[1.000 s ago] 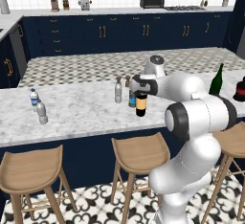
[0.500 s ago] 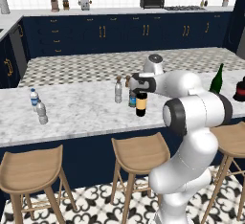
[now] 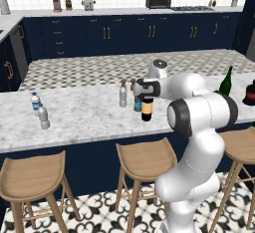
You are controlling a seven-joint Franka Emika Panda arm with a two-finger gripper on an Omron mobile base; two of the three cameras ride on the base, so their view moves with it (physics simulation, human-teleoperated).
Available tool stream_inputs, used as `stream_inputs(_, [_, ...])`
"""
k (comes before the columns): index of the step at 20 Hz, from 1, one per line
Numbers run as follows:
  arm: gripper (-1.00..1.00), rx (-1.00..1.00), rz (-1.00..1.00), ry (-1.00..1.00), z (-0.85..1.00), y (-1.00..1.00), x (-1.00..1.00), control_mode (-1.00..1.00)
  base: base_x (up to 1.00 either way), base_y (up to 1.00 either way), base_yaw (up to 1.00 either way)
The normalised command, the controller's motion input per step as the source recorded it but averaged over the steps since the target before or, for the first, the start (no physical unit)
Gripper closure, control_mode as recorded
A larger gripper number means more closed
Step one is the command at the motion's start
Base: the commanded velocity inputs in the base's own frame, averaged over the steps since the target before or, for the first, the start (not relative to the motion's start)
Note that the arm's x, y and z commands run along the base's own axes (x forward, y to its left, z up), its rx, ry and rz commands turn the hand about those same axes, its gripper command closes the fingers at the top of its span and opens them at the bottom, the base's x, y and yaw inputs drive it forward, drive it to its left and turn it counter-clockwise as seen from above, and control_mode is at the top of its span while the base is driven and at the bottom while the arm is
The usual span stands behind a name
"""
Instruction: Move the plastic bottles in the middle to the plastics group, and the glass bottles in the middle to the glass group.
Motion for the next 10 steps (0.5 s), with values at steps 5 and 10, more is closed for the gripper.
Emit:
stream_inputs(5, [-1.0, 0.0, 0.0, 0.02, -0.03, 0.0, 0.16, -1.0, 0.0, 0.0, 0.0])
stream_inputs(10, [-1.0, 0.0, 0.0, 0.04, -0.07, 0.0, 0.09, -1.0, 0.0, 0.0, 0.0])
